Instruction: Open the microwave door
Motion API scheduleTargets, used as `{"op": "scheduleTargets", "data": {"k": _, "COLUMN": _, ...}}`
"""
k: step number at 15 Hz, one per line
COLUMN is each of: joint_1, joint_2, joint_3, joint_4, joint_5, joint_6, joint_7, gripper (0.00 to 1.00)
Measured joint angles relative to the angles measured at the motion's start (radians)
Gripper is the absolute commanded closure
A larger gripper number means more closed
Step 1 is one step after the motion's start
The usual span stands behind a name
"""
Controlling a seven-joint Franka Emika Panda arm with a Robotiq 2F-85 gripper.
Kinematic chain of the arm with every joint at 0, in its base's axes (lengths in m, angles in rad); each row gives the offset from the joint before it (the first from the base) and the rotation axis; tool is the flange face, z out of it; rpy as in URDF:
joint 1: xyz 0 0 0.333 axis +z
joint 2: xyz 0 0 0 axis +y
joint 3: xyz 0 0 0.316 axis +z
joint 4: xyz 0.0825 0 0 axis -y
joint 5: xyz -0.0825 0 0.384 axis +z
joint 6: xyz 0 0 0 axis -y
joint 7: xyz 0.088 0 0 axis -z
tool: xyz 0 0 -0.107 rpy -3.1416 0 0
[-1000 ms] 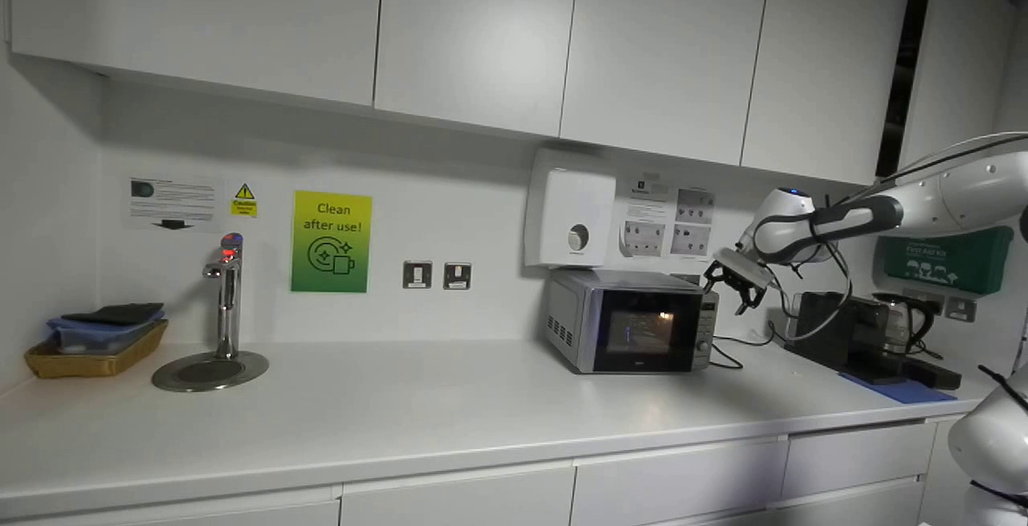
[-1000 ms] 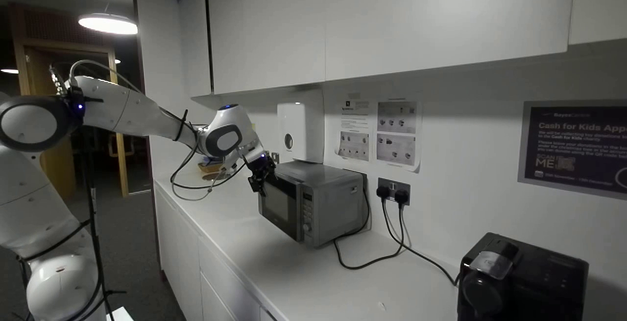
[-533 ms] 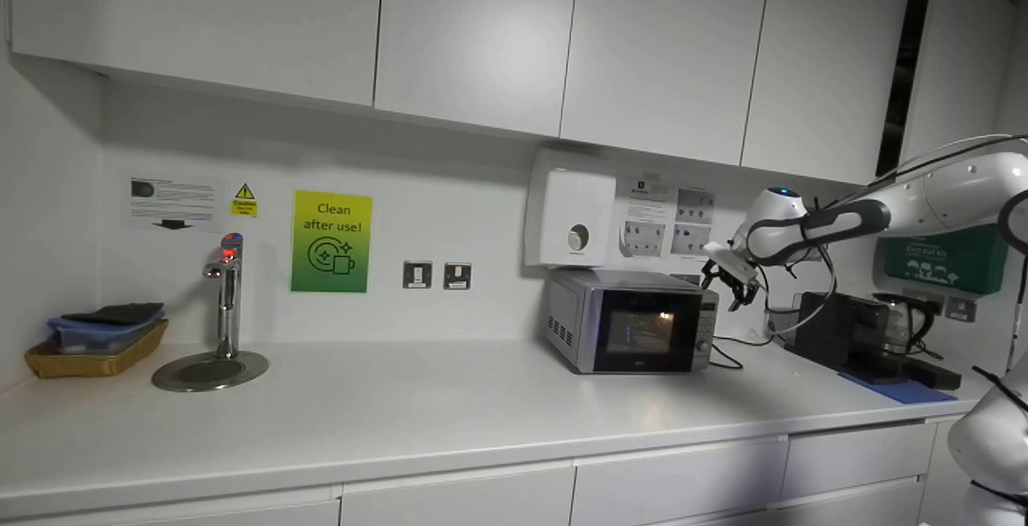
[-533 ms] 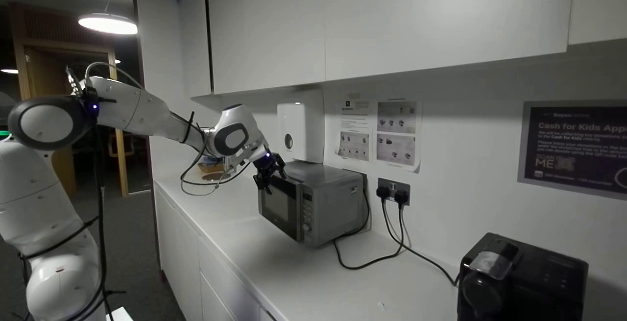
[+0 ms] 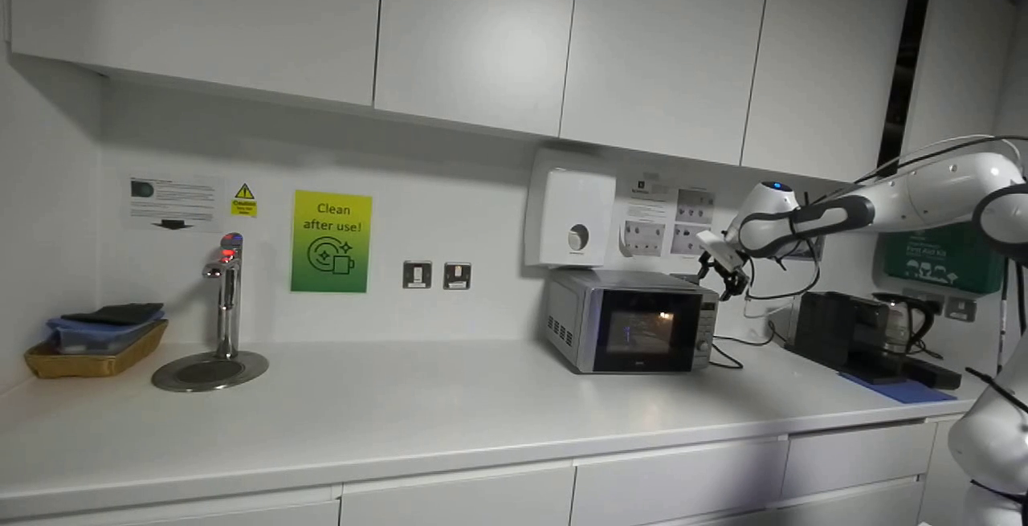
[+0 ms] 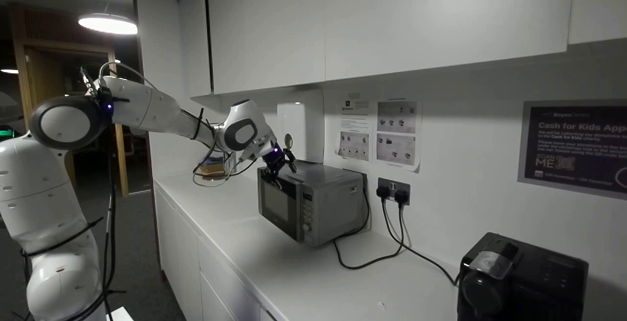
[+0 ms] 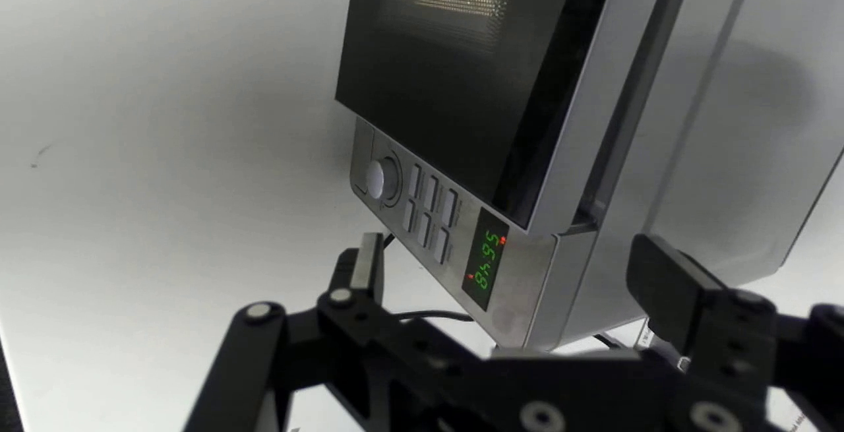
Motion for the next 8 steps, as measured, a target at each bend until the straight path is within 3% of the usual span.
{"op": "scheduleTargets", "data": {"k": 8, "joint_1": 0.054, "joint_2": 0.083, "joint_3": -0.042, "joint_4": 0.072, "joint_5": 0.161, "joint_6": 0.000, "joint_7": -0.014, "gripper": 0.00}}
